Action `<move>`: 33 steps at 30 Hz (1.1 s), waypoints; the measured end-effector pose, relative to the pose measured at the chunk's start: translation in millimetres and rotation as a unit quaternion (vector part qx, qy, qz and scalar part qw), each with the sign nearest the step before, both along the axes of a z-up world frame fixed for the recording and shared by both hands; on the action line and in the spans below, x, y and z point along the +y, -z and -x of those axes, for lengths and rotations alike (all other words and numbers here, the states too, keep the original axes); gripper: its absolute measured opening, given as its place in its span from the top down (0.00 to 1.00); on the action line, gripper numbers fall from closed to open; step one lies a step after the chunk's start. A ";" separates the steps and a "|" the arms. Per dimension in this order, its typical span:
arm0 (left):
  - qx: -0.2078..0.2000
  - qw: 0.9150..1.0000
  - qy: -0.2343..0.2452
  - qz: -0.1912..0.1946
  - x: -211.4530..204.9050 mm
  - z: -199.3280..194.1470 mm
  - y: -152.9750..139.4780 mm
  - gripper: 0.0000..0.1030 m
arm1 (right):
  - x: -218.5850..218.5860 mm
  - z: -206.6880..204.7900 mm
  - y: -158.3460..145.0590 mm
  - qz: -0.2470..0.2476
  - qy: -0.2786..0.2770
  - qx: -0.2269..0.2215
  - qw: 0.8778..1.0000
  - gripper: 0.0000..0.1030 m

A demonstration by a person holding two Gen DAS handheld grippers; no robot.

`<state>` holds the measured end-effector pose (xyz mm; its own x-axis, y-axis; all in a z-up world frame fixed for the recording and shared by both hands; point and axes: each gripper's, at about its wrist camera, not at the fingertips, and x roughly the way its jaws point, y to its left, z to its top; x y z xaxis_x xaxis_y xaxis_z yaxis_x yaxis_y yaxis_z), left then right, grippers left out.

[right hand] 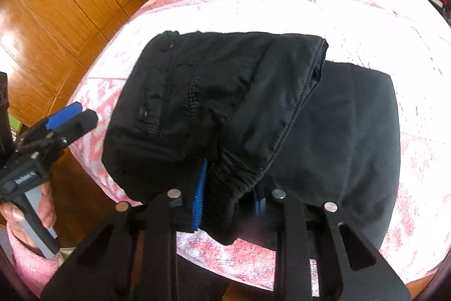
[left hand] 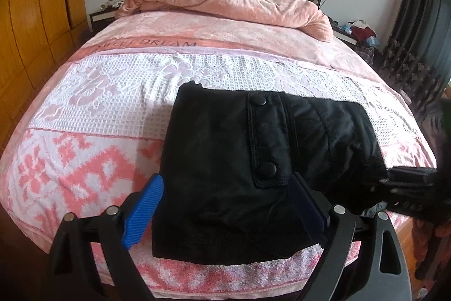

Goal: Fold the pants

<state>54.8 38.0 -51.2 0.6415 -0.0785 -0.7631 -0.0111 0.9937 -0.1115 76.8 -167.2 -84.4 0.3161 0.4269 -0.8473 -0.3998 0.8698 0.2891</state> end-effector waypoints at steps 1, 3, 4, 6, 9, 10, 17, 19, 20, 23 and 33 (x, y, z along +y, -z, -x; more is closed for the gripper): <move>0.004 1.000 -0.001 0.001 -0.4 -1.2 1.2 0.12 | -3.5 0.5 -4.1 -0.005 0.001 -0.002 1.000 0.76; 0.008 1.000 -0.004 0.000 -0.7 -2.5 2.8 0.12 | -11.1 3.4 -12.0 -0.013 0.002 -0.007 1.000 0.76; 0.011 1.000 -0.006 -0.001 -0.6 -3.4 3.9 0.12 | -9.1 1.4 -14.9 -0.016 0.004 -0.009 1.000 0.76; 0.015 1.000 -0.010 0.001 -0.8 -4.2 5.8 0.12 | -15.6 0.2 -22.7 -0.022 0.008 -0.013 1.000 0.77; 0.021 1.000 -0.013 0.006 -1.5 -5.0 8.2 0.11 | -34.4 1.0 -34.2 -0.033 0.017 -0.016 0.999 0.77; 0.023 1.000 -0.013 0.007 -2.6 -5.1 8.8 0.11 | -40.6 1.0 -37.6 -0.034 0.020 -0.018 0.999 0.77; 0.030 1.000 -0.004 0.002 -12.3 -6.8 10.2 0.11 | -76.6 4.9 -48.1 -0.035 0.036 -0.018 0.999 0.77; 0.032 0.999 -0.002 0.004 -15.1 -7.0 10.7 0.11 | -86.7 5.6 -48.9 -0.036 0.041 -0.017 0.998 0.77; 0.033 0.999 -0.001 0.005 -17.2 -7.3 11.0 0.11 | -88.8 5.4 -48.7 -0.037 0.044 -0.017 0.998 0.77; 0.034 0.999 0.005 0.002 -23.0 -7.8 11.8 0.11 | -92.4 -4.1 -47.3 -0.037 0.051 -0.013 0.998 0.77; 0.057 0.998 0.021 -0.003 -43.6 -11.3 26.8 0.10 | -117.4 -23.0 3.5 -0.025 0.088 0.038 0.995 0.74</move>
